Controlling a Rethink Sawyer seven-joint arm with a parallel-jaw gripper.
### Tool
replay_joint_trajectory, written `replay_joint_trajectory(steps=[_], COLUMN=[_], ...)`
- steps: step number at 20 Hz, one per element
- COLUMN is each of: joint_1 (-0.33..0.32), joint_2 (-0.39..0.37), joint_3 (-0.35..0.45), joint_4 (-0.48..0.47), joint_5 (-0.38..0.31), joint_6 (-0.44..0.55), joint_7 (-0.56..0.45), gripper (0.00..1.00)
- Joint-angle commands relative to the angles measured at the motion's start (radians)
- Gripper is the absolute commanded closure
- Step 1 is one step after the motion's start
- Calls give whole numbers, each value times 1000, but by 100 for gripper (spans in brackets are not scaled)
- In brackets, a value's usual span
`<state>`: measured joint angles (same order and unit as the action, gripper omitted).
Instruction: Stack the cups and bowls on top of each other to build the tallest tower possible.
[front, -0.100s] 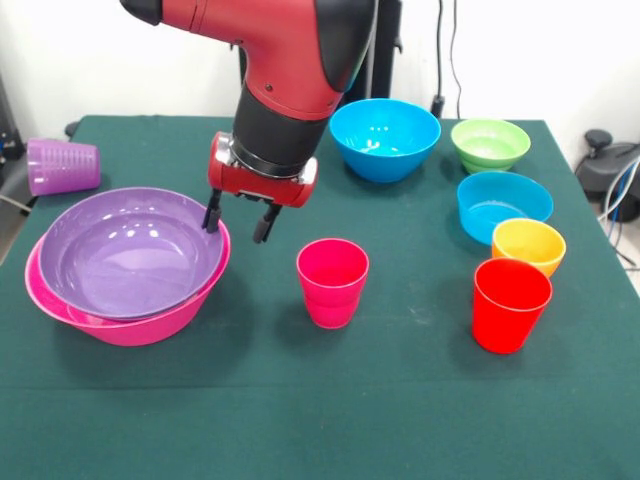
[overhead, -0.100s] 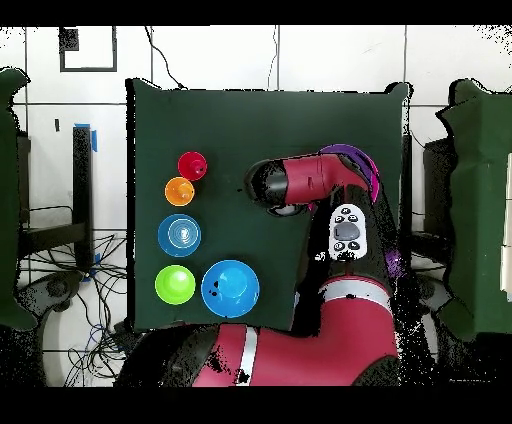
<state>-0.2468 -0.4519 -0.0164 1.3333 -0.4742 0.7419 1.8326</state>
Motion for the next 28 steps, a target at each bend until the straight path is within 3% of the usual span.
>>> replay_joint_trajectory(steps=[1, 14, 28], joint_1=[-5, 28, 36], joint_2=[43, 48, 41], joint_3=[90, 61, 70], joint_4=[23, -25, -17], joint_5=[-48, -117, -179], joint_6=[38, 80, 100], joint_7=[-135, -204, -232], gripper=[0, 0, 0])
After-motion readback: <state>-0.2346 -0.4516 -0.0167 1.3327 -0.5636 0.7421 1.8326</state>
